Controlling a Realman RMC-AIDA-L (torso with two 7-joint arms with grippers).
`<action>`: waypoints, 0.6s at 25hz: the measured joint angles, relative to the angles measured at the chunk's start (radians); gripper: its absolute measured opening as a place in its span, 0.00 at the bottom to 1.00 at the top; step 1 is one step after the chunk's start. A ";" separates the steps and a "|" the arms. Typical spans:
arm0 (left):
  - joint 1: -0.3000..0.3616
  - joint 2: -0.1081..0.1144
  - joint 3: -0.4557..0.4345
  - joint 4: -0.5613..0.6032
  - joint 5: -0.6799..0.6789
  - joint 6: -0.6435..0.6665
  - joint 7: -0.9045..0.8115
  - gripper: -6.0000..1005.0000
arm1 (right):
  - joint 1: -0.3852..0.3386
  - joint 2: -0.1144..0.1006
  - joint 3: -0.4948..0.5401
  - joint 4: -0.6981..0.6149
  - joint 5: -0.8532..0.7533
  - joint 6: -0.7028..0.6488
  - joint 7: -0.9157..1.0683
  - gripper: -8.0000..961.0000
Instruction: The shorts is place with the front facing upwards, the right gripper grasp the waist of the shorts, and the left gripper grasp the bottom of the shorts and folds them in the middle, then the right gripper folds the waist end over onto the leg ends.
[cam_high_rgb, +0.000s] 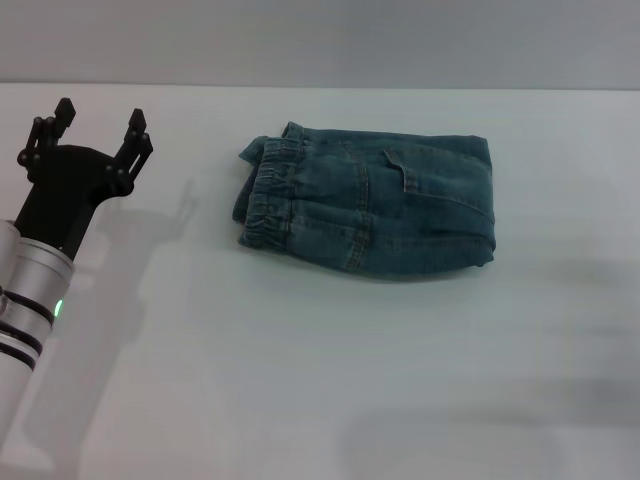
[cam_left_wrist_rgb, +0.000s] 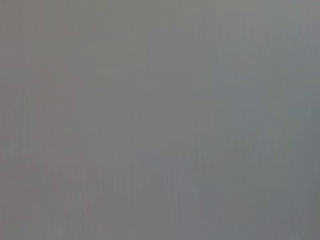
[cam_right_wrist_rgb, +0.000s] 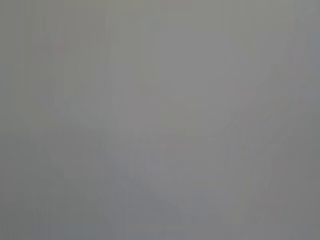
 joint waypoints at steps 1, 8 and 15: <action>0.000 0.000 0.000 0.001 0.000 0.000 0.000 0.81 | 0.000 0.000 0.000 0.001 0.000 -0.002 0.000 0.49; 0.006 -0.001 0.001 0.007 0.000 -0.001 -0.002 0.81 | 0.007 0.000 -0.028 0.020 0.000 -0.011 -0.011 0.67; 0.007 0.000 -0.001 0.017 -0.002 -0.001 -0.003 0.81 | 0.010 -0.001 -0.048 0.023 -0.001 -0.037 -0.041 0.69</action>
